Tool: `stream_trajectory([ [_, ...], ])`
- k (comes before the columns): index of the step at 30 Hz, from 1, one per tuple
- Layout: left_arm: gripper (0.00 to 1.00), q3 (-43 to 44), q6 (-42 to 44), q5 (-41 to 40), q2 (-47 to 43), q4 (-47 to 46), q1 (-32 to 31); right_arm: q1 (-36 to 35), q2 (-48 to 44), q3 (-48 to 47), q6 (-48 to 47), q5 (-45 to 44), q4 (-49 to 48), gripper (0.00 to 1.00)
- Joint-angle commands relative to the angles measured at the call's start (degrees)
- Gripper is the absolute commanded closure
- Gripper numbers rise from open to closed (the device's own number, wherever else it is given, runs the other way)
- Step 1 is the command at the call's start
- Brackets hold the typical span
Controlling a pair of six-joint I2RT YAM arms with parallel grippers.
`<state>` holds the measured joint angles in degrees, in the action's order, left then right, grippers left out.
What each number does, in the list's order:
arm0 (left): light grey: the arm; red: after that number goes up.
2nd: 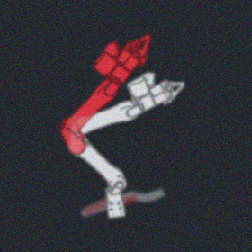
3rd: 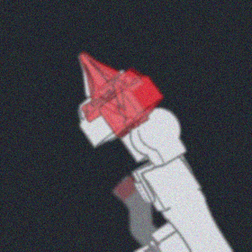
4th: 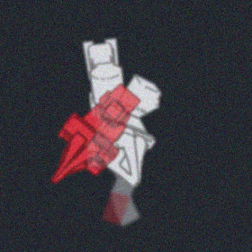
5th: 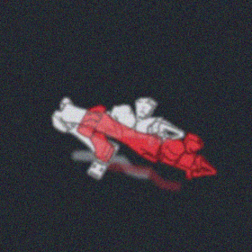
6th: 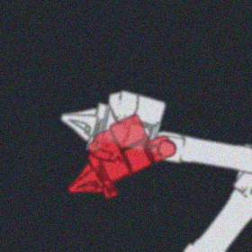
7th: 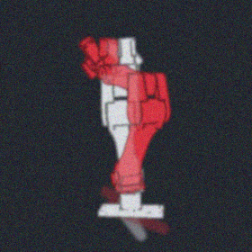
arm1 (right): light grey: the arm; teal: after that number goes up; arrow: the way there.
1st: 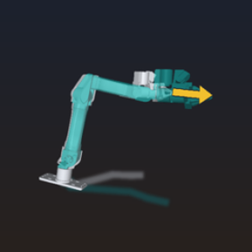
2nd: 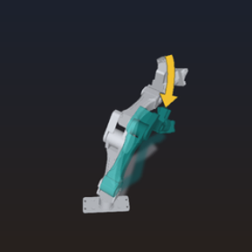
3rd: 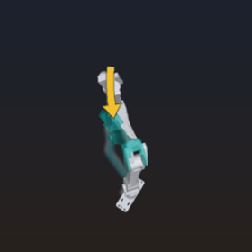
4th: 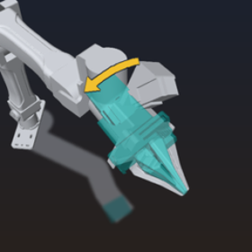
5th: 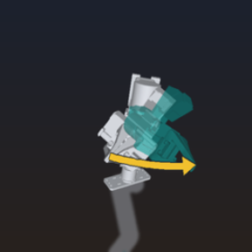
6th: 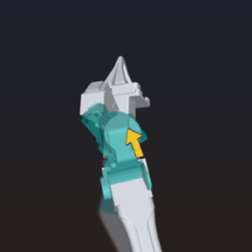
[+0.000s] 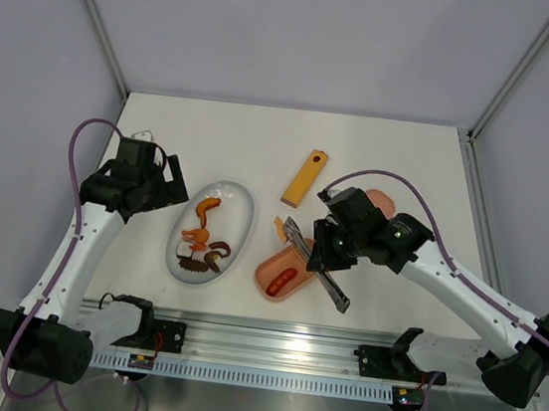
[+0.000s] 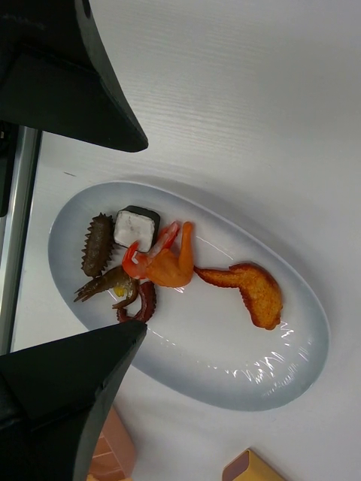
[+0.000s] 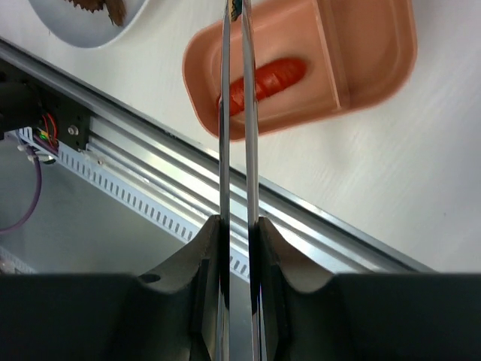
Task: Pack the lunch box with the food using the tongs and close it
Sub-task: Place the fake food in the packing box.
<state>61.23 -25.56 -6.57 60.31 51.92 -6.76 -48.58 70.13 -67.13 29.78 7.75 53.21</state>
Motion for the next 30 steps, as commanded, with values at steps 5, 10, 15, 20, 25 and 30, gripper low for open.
stream_trajectory([
  [5,0.01,1.78,-0.19,1.3,0.77,-2.0,0.26,0.41,-9.3,3.06,4.05,-4.23,9.01,1.0],
  [10,0.01,2.14,-0.28,1.29,0.77,-1.82,0.26,0.33,-11.59,4.47,7.48,-5.99,12.26,1.0],
  [15,0.01,2.14,-0.37,1.73,0.77,-1.65,0.35,0.41,-13.09,6.57,8.54,-6.96,12.53,1.0],
  [20,0.01,2.4,-0.63,2.35,0.95,-1.82,0.35,0.41,-12.04,7.54,7.66,-7.13,11.04,1.0],
  [25,0.01,2.49,-0.63,2.44,1.03,-1.82,0.35,0.41,-9.31,8.07,5.2,-6.35,9.02,1.0],
  [30,0.01,2.49,-0.63,2.09,1.3,-1.82,0.26,0.41,-7.64,8.16,2.92,-5.64,7.7,1.0],
])
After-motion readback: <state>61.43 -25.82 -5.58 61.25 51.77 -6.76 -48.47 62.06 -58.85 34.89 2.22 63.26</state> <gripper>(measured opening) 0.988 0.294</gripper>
